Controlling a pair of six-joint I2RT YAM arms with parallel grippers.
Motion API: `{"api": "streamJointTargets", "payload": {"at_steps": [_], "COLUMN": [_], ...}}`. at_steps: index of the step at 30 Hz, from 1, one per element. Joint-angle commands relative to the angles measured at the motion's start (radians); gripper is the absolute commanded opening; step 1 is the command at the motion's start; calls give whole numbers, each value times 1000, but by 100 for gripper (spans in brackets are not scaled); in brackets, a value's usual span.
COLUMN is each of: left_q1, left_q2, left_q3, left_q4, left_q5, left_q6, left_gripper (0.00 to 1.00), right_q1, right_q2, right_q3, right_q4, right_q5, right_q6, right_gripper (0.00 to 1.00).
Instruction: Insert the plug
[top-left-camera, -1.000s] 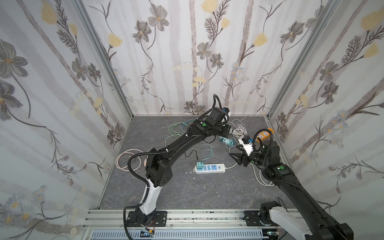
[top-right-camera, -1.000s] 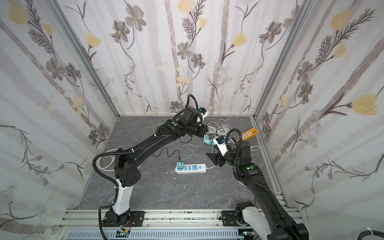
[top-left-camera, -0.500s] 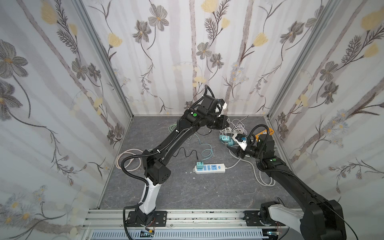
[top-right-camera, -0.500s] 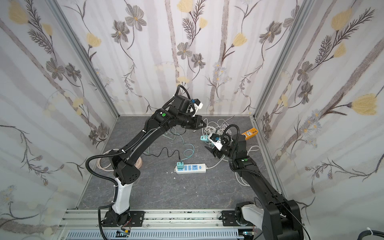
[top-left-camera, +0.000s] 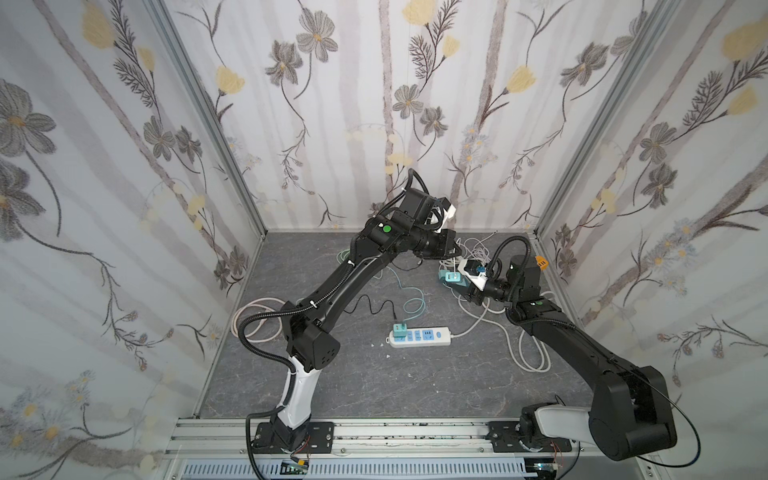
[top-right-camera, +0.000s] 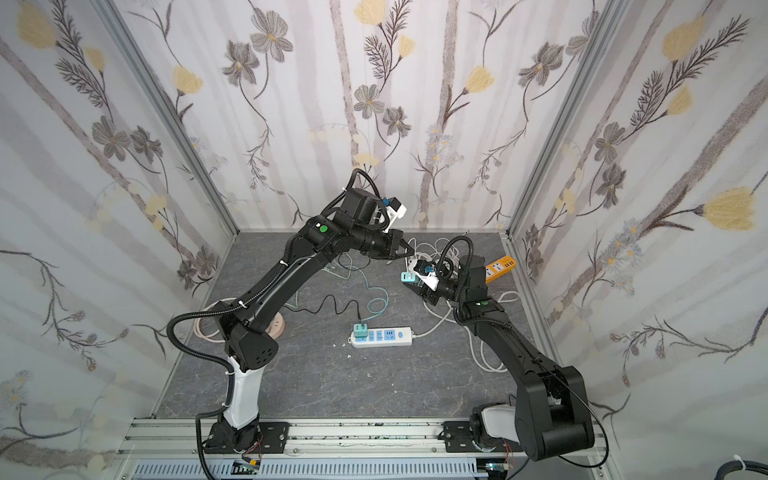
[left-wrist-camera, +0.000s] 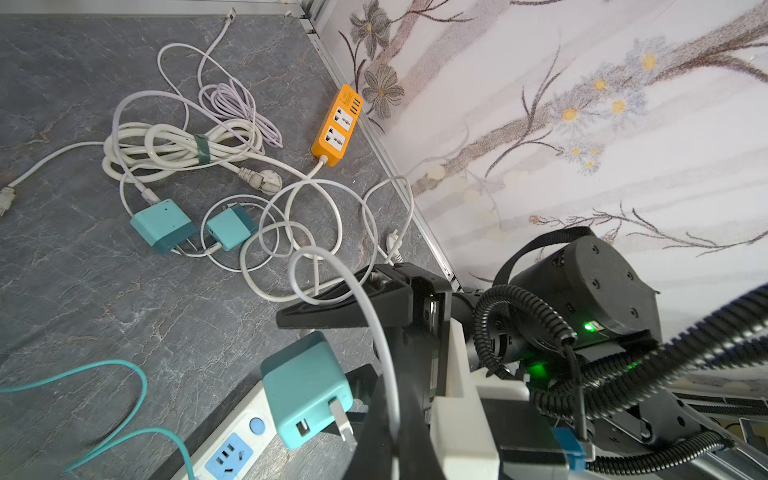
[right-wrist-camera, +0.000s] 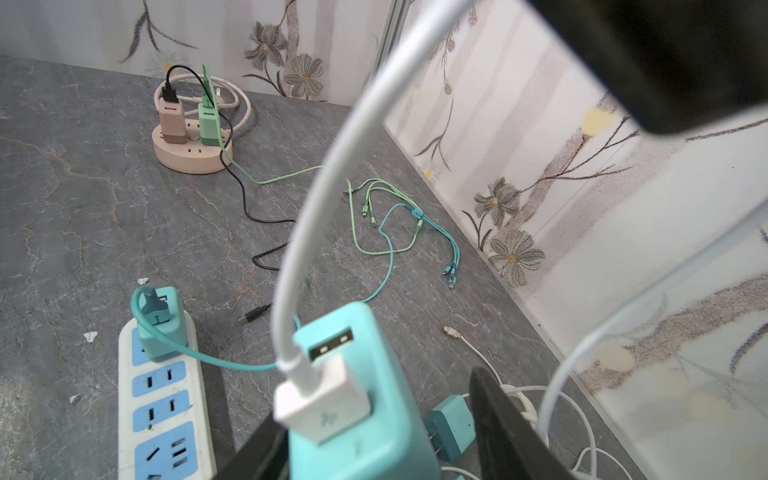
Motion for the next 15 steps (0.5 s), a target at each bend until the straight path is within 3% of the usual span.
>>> {"api": "streamJointTargets", "payload": {"at_steps": [1,8,15], "left_q1": [4,6,9], "left_q2": [-8,-9,-8], "left_q3": [11,12,10], "left_q4": [11,17,16], "left_q5": [14,17,15], "left_q6": [-16,-19,-20], "left_gripper": [0,0,0], "right_q1": [0,0,0], "right_q2": [16,29,37], "right_q3": [9,3,-8], "right_q4": [13,15,26], "right_q5": [-57,-72,-68], "right_q6": [-30,-20,-13], "right_gripper": [53,40,37]}}
